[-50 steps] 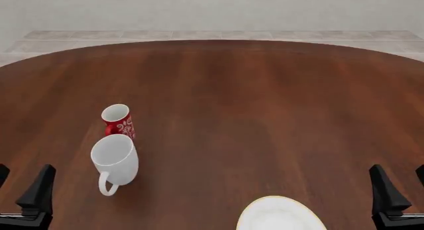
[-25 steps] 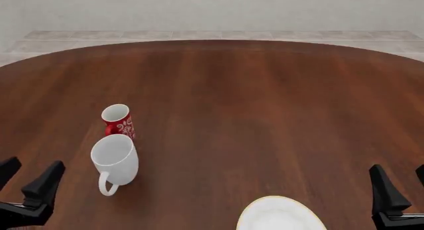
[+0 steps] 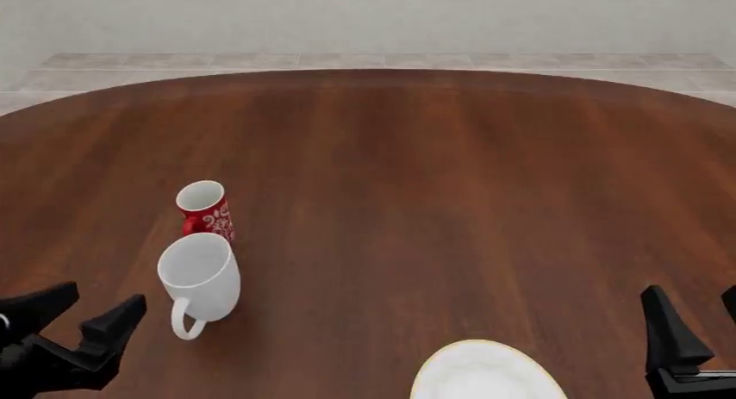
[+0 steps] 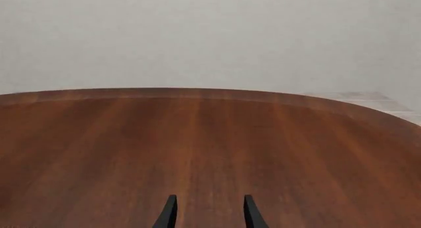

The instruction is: Put the white mug on the plate.

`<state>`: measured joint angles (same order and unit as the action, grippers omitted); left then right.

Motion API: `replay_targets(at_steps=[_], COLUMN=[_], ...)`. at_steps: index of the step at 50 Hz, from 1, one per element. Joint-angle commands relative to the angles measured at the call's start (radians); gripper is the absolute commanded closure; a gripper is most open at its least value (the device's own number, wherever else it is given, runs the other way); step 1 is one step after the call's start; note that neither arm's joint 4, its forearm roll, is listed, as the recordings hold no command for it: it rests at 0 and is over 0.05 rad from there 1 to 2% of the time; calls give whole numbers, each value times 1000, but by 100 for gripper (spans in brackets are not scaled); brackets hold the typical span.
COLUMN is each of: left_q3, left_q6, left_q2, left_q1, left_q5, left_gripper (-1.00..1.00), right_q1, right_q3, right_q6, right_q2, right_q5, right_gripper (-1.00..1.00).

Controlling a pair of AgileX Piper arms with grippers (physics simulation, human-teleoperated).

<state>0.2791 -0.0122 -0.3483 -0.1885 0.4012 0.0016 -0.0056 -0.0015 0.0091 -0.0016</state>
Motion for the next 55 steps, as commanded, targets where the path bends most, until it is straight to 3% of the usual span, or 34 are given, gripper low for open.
replay_targets(at_steps=[1, 55], left_q3=[6, -48], left_q6=[-23, 68], left_q2=[-104, -466], left_q1=[-10, -31], left_q5=[-25, -246], left_gripper=[-100, -100], right_q1=[-2, -1], right_q3=[1, 1], right_q6=[1, 1], right_q2=[-2, -1], right_q5=[0, 0], right_gripper=[-100, -100])
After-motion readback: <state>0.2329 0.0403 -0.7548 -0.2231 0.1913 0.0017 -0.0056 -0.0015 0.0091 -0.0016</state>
